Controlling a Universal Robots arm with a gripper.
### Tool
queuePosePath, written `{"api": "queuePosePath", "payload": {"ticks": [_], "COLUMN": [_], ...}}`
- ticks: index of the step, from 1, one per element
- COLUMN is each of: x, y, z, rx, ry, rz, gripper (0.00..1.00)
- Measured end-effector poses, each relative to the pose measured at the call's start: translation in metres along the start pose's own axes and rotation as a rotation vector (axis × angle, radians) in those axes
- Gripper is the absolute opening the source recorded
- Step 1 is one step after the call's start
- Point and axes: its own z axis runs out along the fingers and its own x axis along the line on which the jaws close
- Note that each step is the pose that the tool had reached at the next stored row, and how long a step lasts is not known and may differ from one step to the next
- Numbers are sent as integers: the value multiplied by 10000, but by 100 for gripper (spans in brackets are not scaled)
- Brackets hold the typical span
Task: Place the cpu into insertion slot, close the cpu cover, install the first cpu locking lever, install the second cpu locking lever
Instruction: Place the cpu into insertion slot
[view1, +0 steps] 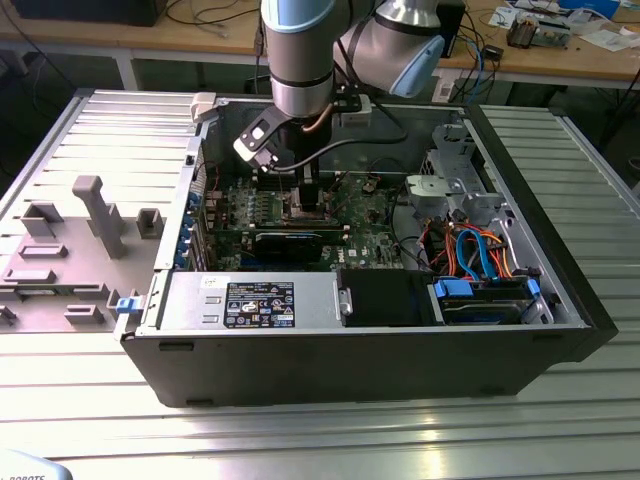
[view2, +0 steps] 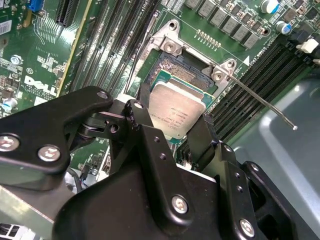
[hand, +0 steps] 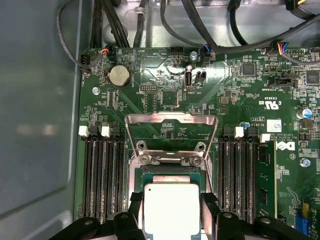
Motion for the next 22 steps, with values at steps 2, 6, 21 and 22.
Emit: {"api": "queuePosePath", "payload": {"ticks": [2, 6, 21, 22], "x": [0, 0, -2, -2], "y": [0, 0, -4, -4], "z": [1, 2, 48, 49], "rx": [0, -1, -2, -3], "ry": [1, 2, 2, 2], "rz": [0, 0, -1, 0], "gripper": [54, 54, 54, 54]}}
